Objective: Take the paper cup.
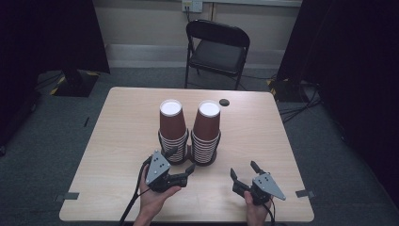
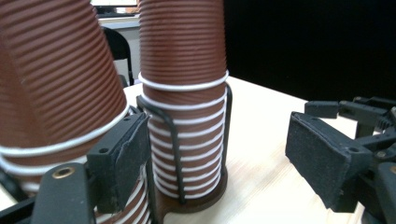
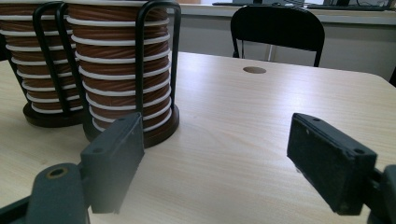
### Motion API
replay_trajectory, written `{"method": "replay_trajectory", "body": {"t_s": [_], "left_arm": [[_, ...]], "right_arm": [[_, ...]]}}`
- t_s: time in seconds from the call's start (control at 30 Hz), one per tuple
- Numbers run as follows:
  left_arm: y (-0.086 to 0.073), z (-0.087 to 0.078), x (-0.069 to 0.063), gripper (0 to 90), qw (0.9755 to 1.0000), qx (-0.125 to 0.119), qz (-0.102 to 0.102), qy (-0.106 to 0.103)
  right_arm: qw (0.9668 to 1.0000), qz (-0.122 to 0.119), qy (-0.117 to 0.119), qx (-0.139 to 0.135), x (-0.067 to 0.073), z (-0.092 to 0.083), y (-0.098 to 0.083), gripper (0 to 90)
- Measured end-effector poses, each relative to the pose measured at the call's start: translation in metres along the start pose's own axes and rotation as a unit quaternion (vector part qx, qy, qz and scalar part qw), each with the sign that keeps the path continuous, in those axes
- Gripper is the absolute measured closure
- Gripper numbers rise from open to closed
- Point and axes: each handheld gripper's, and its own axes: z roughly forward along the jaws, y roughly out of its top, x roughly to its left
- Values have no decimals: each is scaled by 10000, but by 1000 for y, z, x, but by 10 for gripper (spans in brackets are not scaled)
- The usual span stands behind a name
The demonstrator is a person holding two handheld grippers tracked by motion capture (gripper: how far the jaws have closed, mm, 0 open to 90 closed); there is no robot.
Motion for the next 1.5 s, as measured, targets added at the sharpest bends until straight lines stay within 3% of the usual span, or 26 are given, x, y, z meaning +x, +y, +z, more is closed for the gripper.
{"method": "replay_trajectory", "body": {"t_s": [0.23, 0.5, 0.67, 1.07, 1.27, 1.3, 1.5], "left_arm": [[14, 10, 2, 247, 9998, -104, -169, -71], [24, 18, 2, 200, 10000, -13, -45, 21], [37, 24, 3, 159, 9999, -60, -118, -7], [58, 34, 4, 159, 9999, -109, -47, -10], [66, 41, 4, 157, 9998, -125, -147, -50], [69, 43, 3, 157, 9999, -83, -58, -7], [76, 49, 3, 155, 9999, -80, -66, 46]], "right_arm": [[10000, 17, 24, 16, -1, 0, 0, 178], [10000, 42, 39, 9, -1, 1, 0, 179], [10000, 42, 35, 17, -1, 1, 0, 178], [10000, 41, 25, -3, -1, 0, 0, 179], [10000, 42, 26, -28, -1, 0, 0, 187], [10000, 42, 28, -29, -1, 0, 0, 188], [10000, 38, 37, -41, -1, -1, 0, 193]]}}
